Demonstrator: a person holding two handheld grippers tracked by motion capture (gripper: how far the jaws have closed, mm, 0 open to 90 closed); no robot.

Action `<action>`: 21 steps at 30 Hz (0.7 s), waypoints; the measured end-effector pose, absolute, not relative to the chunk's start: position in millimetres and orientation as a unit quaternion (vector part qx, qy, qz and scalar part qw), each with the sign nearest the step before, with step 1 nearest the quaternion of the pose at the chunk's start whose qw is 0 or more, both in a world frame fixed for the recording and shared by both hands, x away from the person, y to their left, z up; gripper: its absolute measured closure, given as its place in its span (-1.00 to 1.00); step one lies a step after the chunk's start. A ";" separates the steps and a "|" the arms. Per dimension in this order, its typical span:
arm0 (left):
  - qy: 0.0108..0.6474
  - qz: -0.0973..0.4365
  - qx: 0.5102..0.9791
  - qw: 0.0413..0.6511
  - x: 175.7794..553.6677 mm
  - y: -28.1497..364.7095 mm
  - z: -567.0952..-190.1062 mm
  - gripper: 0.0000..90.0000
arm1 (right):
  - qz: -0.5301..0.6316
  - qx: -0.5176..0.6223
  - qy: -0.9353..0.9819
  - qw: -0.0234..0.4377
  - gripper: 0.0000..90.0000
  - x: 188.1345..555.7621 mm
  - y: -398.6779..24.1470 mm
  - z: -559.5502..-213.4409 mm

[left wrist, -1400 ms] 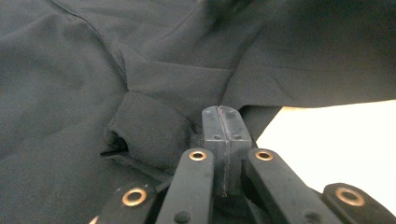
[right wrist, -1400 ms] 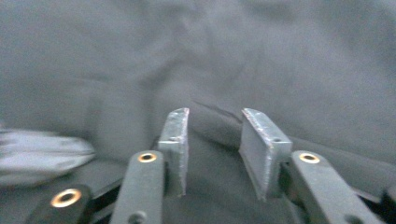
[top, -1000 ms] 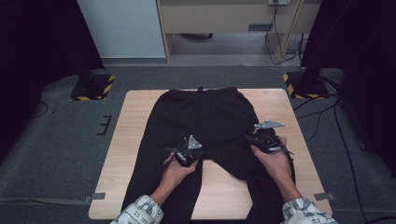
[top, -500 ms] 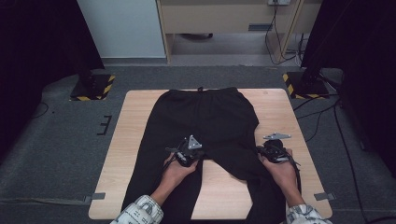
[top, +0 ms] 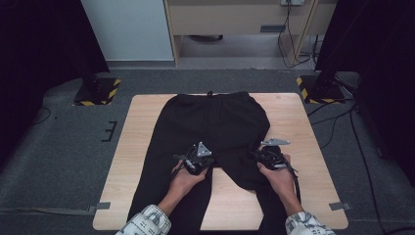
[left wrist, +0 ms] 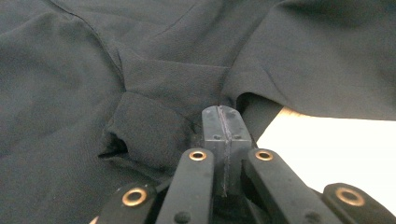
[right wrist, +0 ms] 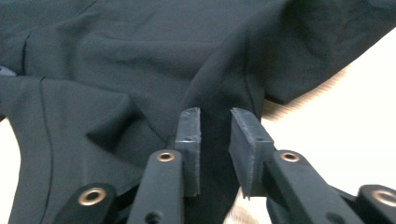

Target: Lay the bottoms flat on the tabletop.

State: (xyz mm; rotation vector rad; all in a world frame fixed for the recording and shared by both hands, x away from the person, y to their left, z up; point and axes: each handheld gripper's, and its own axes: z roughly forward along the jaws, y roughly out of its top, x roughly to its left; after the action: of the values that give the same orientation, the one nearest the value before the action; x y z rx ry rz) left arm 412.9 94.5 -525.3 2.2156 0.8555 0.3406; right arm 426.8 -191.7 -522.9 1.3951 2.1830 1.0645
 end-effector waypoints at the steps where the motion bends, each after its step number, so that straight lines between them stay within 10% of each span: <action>1: 0.332 0.132 0.861 0.363 412.9 94.6 -525.3 0.99 | 0.373 0.492 0.767 0.173 0.50 427.8 -191.2 -523.9; 7: 0.332 0.133 0.860 0.363 412.6 94.5 -525.4 0.99 | 0.357 0.494 0.771 0.185 0.33 435.7 -185.2 -529.4; 13: 0.332 0.134 0.861 0.362 412.3 94.5 -525.2 0.99 | 0.346 0.499 0.774 0.179 0.98 436.2 -188.1 -527.3; 21: 0.337 0.137 0.858 0.362 413.4 97.5 -523.5 0.99 | 0.346 0.510 0.766 0.185 1.00 429.0 -213.6 -520.5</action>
State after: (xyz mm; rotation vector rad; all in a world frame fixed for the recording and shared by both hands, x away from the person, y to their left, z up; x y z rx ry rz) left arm 413.4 97.5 -523.5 2.2100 0.8677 0.3532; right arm 429.0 -213.6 -520.5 1.4372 2.1575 0.9742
